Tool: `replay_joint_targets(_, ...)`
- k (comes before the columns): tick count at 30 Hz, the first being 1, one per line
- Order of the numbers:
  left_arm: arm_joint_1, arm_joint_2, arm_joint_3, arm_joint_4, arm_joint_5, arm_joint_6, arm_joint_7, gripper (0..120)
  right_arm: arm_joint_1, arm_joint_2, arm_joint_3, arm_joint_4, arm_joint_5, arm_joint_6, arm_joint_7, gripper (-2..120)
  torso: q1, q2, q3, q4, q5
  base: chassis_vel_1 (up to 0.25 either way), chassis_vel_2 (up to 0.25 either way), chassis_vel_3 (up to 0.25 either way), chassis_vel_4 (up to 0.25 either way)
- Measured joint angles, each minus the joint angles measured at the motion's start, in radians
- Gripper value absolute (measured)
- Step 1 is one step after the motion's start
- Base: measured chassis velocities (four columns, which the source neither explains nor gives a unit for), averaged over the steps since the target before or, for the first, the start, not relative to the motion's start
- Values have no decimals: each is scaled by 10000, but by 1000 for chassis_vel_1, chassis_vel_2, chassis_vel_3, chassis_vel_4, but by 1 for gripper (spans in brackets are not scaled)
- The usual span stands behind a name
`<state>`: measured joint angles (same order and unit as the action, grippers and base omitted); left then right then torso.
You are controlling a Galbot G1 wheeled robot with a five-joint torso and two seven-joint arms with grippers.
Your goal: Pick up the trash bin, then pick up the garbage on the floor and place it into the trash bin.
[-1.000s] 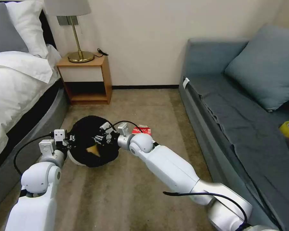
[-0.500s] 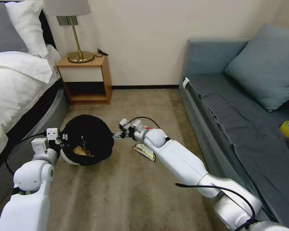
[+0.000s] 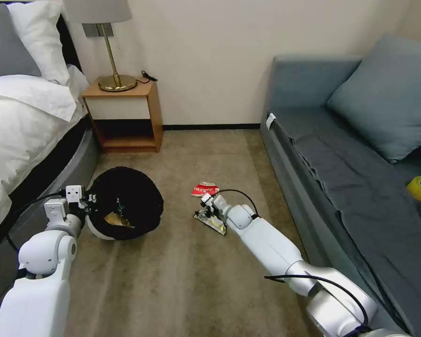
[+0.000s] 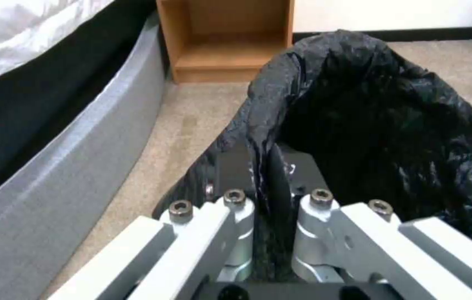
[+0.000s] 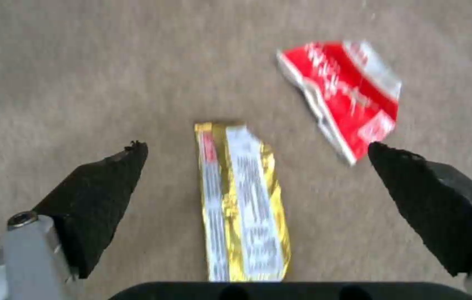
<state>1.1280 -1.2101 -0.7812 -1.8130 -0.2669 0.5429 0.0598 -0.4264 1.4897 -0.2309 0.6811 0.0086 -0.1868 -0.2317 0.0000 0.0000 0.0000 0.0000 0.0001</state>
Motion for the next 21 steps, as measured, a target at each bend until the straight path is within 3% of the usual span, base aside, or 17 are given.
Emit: replay_joint_targets(21, 1, -398, 111, 94, 139, -198, 34, 4, -253, 161, 540, -1474, -993, 222, -503, 100, 0, 0, 0, 0, -1, 0, 0, 0, 0)
